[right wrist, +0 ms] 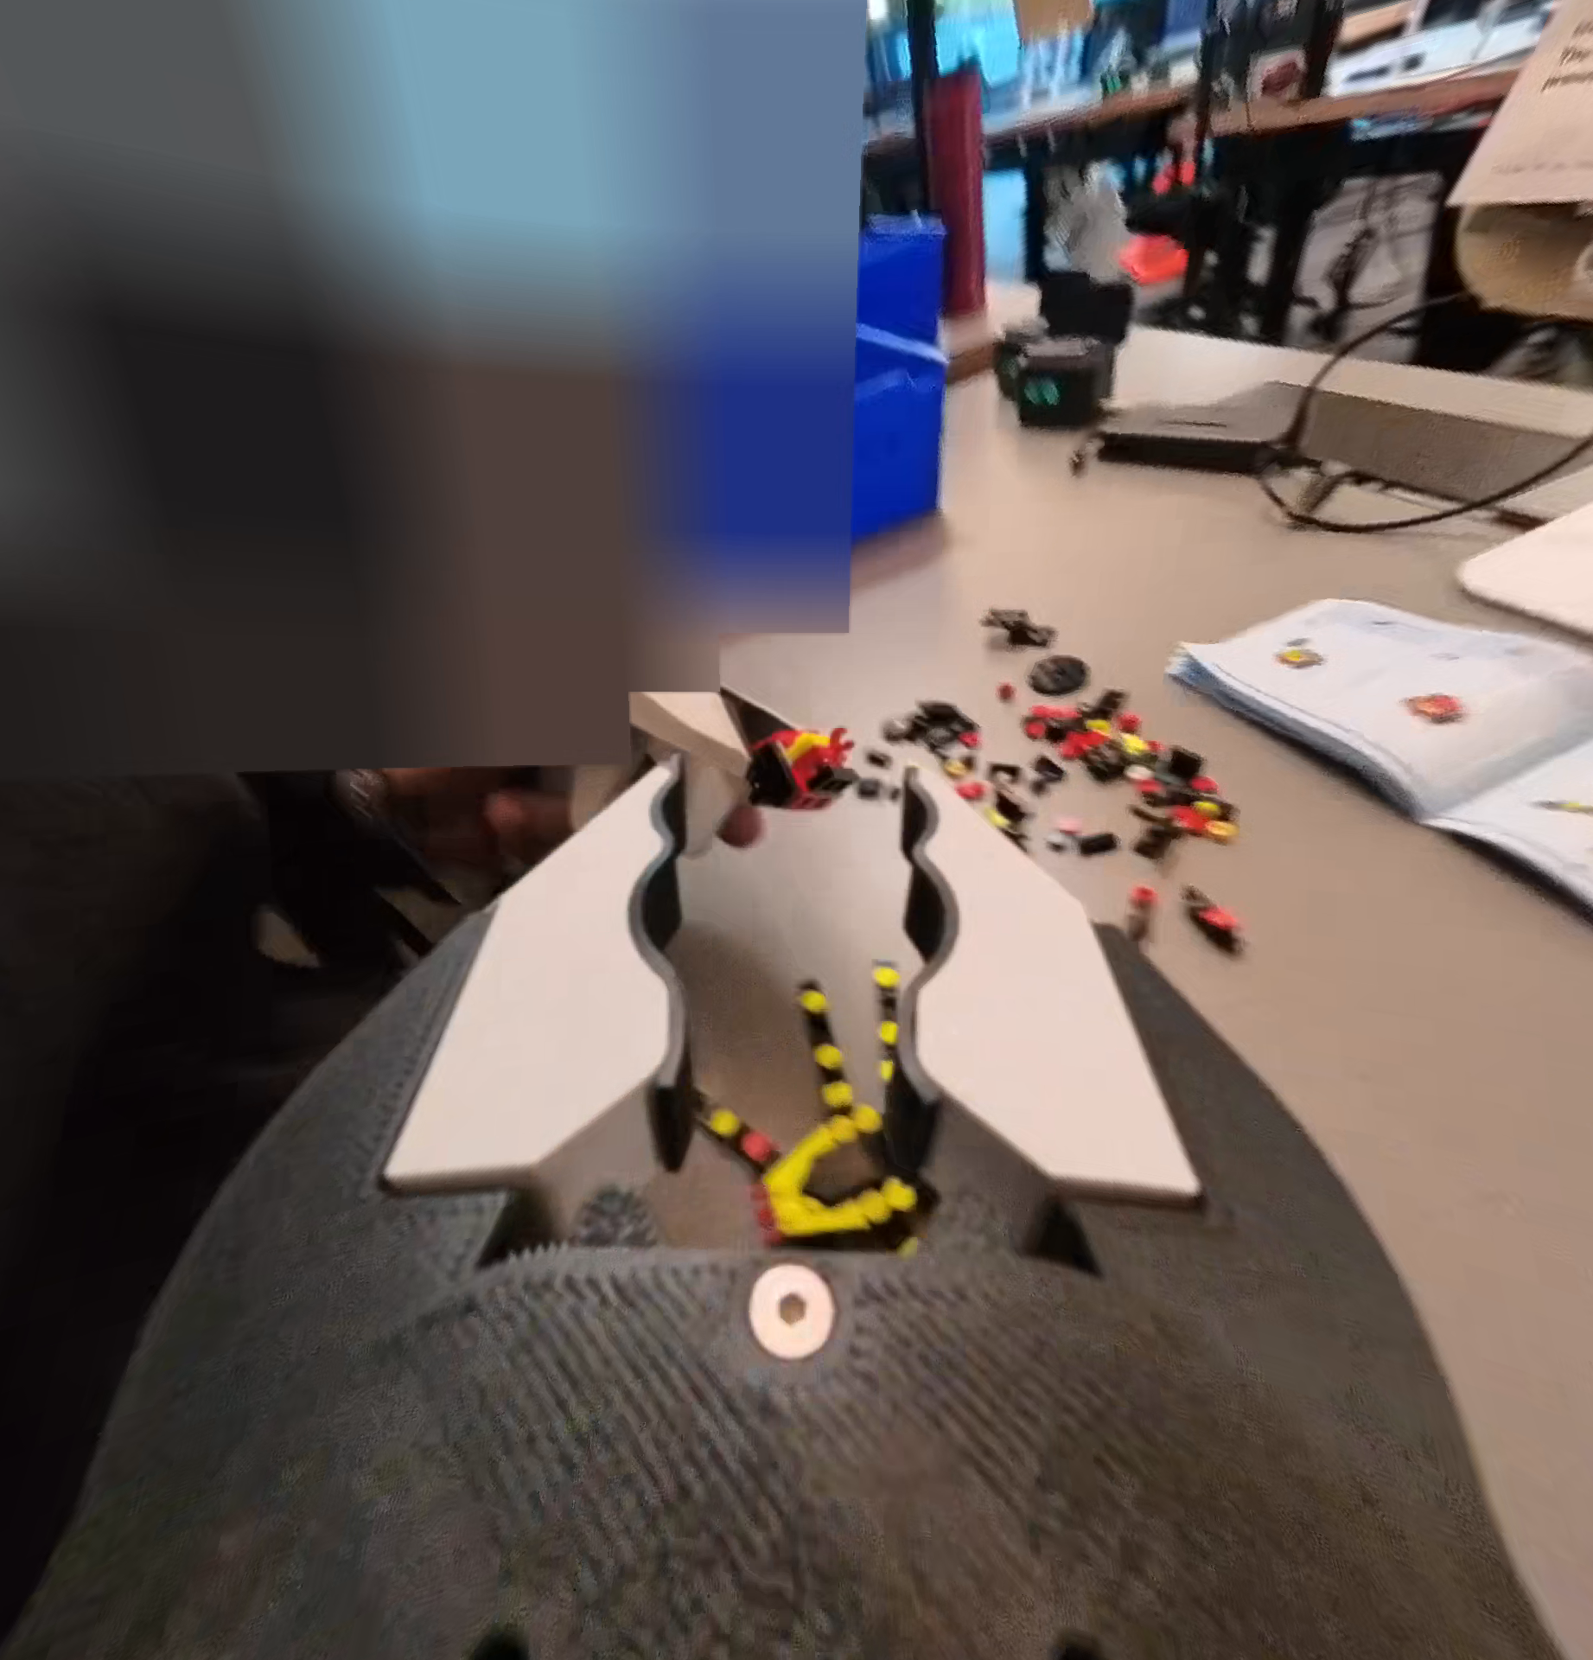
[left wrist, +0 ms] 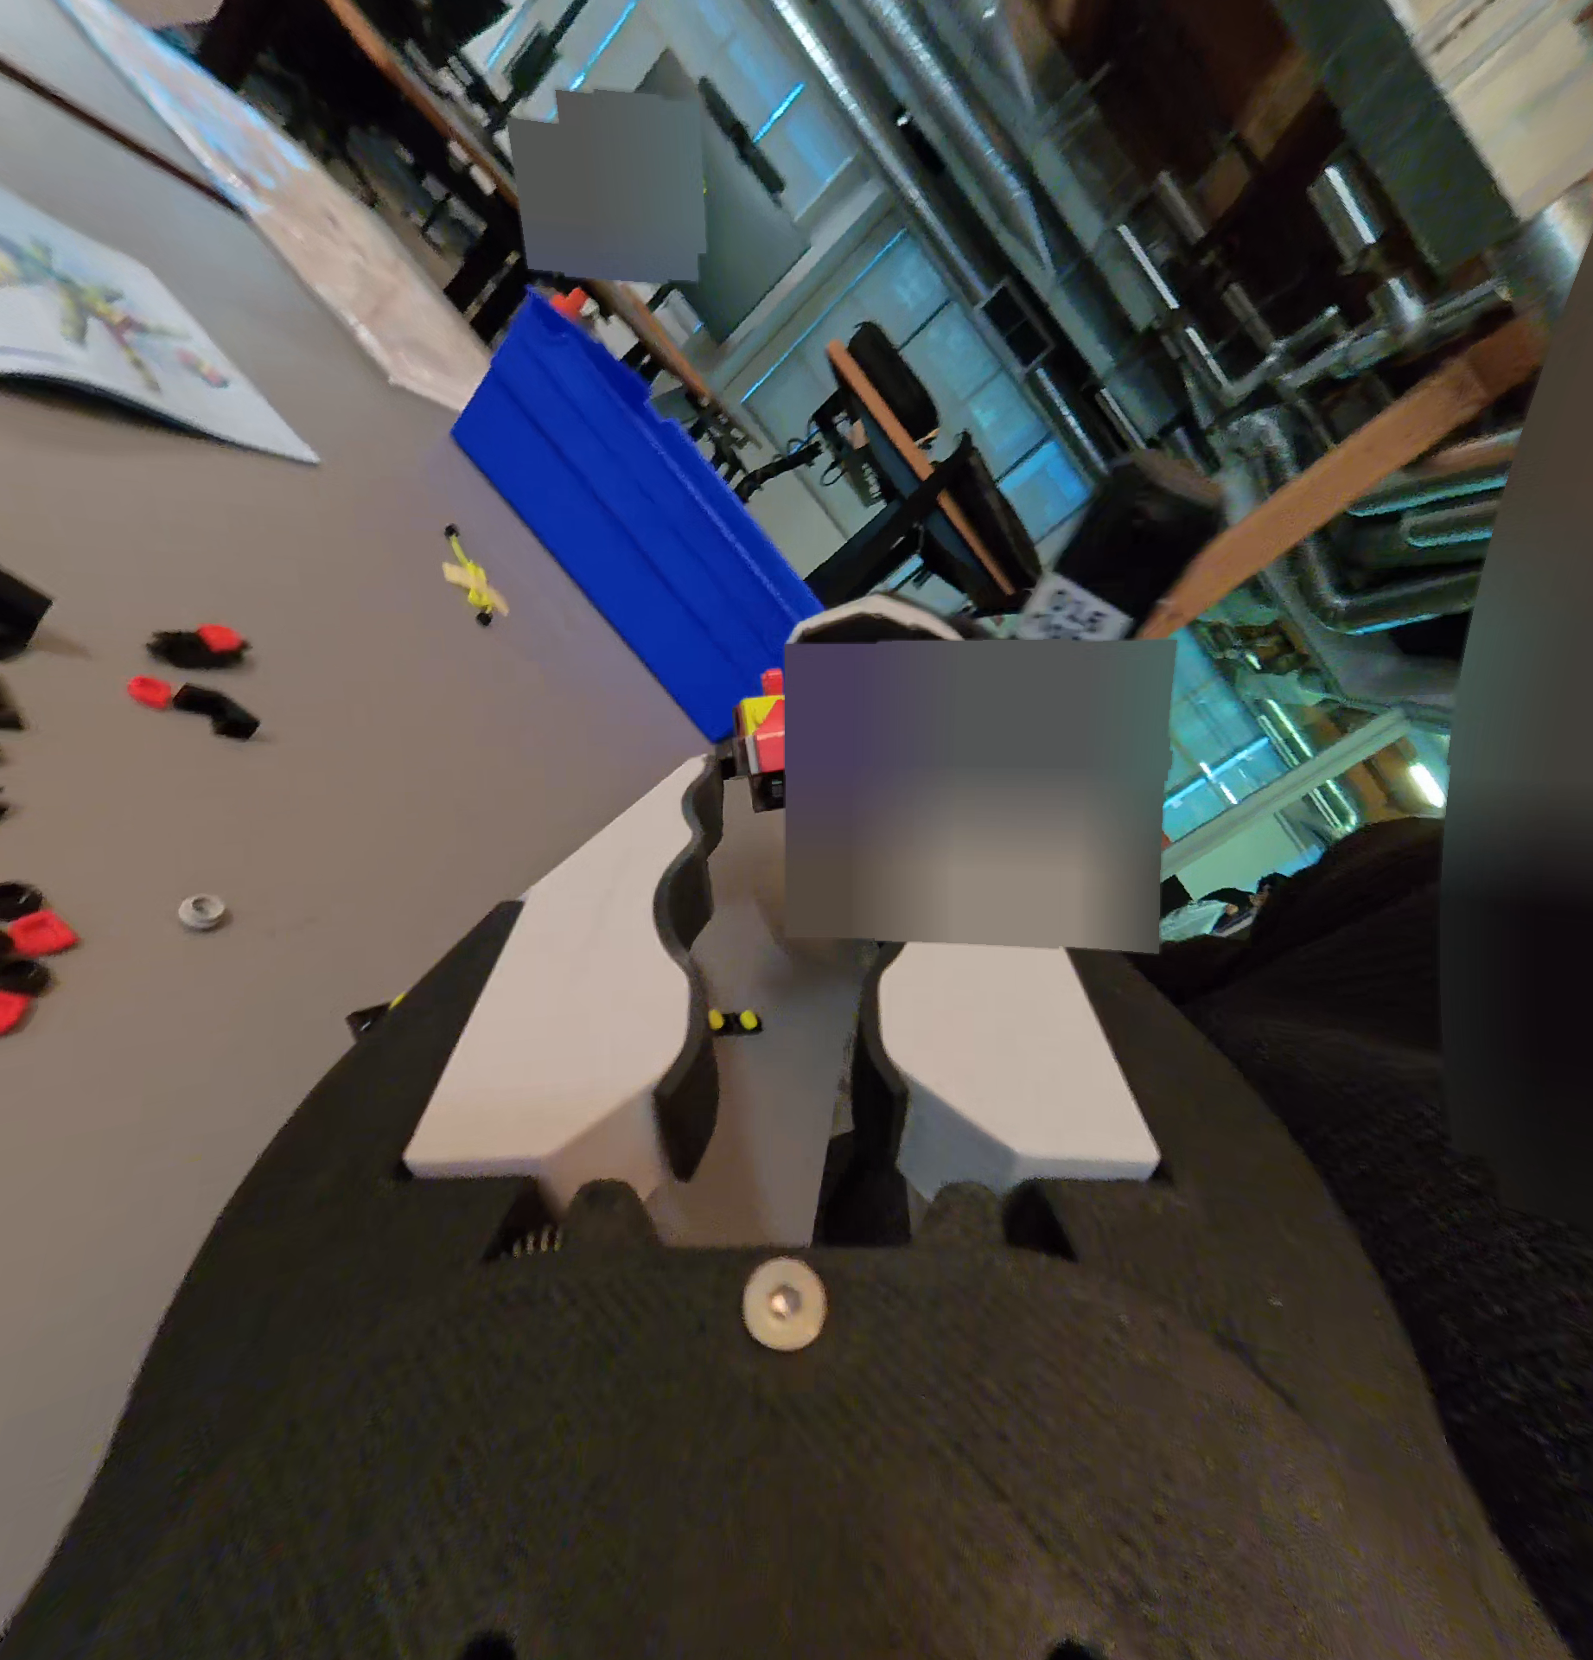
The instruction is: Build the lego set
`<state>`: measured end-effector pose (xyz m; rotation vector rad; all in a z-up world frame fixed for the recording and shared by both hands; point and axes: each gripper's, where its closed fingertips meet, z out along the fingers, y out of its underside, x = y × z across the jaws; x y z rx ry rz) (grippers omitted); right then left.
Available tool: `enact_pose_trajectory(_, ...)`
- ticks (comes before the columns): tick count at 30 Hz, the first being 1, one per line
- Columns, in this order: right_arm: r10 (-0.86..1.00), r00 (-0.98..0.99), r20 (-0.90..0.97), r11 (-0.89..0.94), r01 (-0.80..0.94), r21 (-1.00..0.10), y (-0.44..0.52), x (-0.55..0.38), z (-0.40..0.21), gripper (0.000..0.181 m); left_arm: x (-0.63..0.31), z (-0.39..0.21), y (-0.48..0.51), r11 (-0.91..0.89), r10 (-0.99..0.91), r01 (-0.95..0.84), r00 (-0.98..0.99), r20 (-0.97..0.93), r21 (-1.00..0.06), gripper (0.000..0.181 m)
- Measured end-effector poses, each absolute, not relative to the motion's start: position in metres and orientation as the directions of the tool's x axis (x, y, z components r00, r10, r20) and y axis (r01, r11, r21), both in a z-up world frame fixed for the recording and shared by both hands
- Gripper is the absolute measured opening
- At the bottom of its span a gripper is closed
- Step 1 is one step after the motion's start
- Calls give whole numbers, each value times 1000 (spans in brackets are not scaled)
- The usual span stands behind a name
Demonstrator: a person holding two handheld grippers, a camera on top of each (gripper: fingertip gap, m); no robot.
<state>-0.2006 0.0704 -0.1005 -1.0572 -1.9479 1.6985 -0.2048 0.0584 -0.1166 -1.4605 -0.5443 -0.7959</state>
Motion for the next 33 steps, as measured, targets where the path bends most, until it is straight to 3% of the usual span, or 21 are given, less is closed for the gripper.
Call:
enact_pose_trajectory(3, 618, -675, -402, -160, 393, -905, 71, -197, -98, 41, -196, -102, 57, -39, -216, 721, 670, 711, -691, 25)
enact_pose_trajectory(14, 273, -752, -600, -310, 522, -795, 53, -175, -82, 36, -167, -81, 52, -41, -381, 652, 691, 615, -757, 25)
enact_pose_trajectory(33, 356, -800, -483, -196, 441, -876, 48, -168, -85, 24, -163, -82, 52, -66, -400, 642, 684, 610, -764, 25)
